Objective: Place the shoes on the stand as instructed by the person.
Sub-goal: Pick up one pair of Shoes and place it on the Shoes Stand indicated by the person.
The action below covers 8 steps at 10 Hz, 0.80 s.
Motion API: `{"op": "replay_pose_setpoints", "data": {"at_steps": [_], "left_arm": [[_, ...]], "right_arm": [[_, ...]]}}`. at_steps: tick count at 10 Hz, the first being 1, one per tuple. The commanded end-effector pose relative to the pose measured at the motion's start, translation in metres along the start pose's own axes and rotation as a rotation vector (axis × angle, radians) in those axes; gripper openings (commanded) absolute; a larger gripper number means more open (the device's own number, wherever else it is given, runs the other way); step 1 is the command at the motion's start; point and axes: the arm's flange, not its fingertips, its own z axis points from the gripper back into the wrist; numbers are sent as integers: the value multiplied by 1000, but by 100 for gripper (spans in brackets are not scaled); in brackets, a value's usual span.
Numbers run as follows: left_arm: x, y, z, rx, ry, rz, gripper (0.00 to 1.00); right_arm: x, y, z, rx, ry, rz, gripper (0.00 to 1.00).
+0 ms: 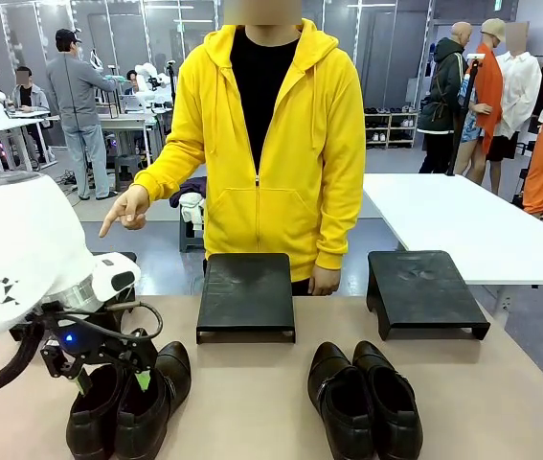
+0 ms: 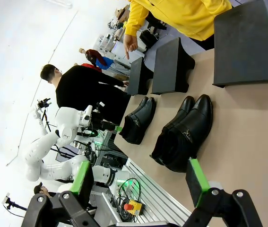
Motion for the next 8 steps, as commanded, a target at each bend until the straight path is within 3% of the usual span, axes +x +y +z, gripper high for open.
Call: {"op": "replay_pose_setpoints", "data": {"at_steps": [1, 6, 8], "left_arm": [[-46, 21, -38, 30, -54, 7, 100], [-59, 33, -69, 78, -45, 28, 100], [-61, 41, -78, 98, -41, 43, 59]], "right_arm": [[0, 2, 1, 11, -3, 12, 100], [0, 2, 1, 11, -3, 12, 100], [0, 2, 1, 11, -3, 12, 100]]}}
